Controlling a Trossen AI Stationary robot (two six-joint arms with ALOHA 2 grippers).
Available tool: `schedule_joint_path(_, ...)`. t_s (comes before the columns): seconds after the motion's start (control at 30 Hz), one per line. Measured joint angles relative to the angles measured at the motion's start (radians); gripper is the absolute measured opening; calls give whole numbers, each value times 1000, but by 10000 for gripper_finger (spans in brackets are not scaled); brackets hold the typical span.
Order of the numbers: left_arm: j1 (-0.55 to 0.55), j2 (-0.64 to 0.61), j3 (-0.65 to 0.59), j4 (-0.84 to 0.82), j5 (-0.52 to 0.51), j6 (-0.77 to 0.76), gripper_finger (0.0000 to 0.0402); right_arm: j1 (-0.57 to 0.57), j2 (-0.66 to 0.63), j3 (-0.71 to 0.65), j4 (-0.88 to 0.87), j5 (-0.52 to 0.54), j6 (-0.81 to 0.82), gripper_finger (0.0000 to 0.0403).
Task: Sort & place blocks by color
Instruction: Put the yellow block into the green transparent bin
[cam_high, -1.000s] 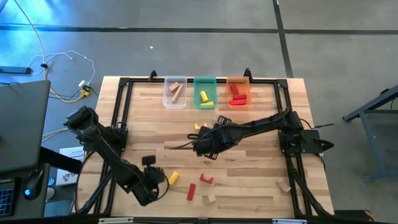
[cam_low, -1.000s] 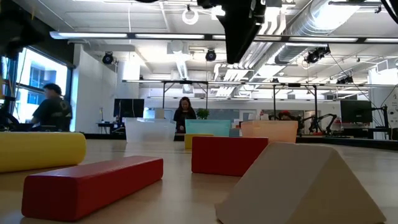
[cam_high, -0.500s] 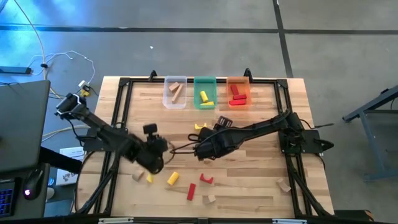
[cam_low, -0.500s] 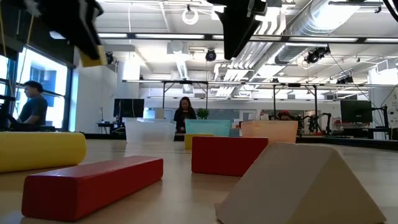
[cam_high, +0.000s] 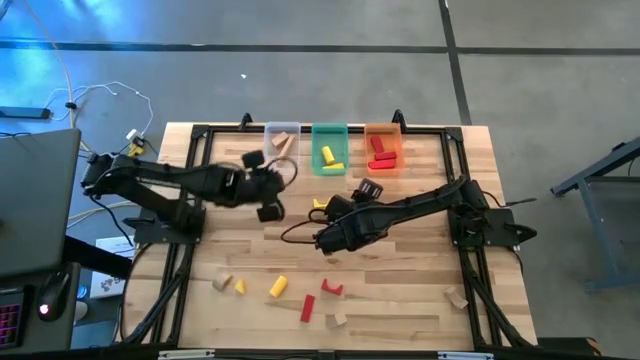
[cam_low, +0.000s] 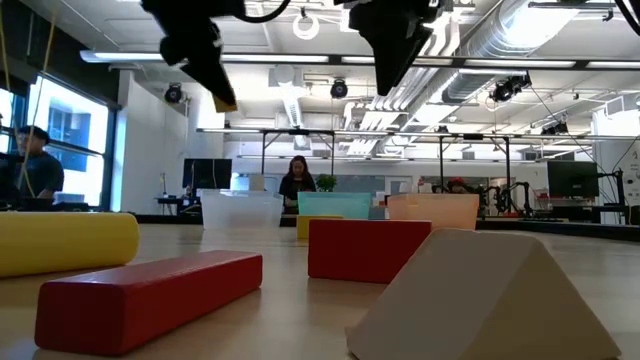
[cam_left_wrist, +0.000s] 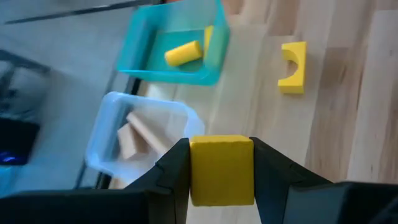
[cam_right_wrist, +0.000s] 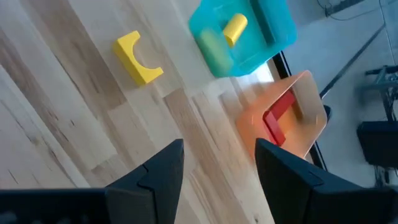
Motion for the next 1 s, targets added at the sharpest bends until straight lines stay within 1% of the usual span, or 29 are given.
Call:
schedule_joint_path(0.1, 88, 5, 0, 118, 127, 105, 106, -6, 0, 0, -11, -12, 4, 181)
schedule_joint_path(0.17, 146, 9, 0, 160, 204, 154, 106, -7, 0, 0, -14, -25, -6, 181)
schedule_joint_path(0.23, 201, 8, 0, 195, 258, 196, 106, -7, 0, 0, -3, -45, -30, 181)
schedule_joint_path(0.33, 284, 8, 0, 233, 339, 218, 106, -7, 0, 0, 9, -61, -36, 181)
schedule_joint_path(0.47, 393, 9, 0, 303, 495, 227, 106, -8, 0, 0, 13, -65, -48, 181)
schedule_joint_path(0.57, 462, 37, 0, 355, 590, 227, 107, -8, 0, 0, 38, -70, -85, 181)
schedule_joint_path(0.63, 500, 66, 0, 370, 630, 227, 108, -8, 0, 0, 68, -72, -89, 181)
schedule_joint_path(0.77, 550, 157, 0, 423, 660, 237, 108, -8, 0, 0, 109, -73, -90, 181)
schedule_joint_path(1.0, 582, 304, 0, 638, 686, 250, 108, -8, 0, 0, 122, -105, -82, 181)
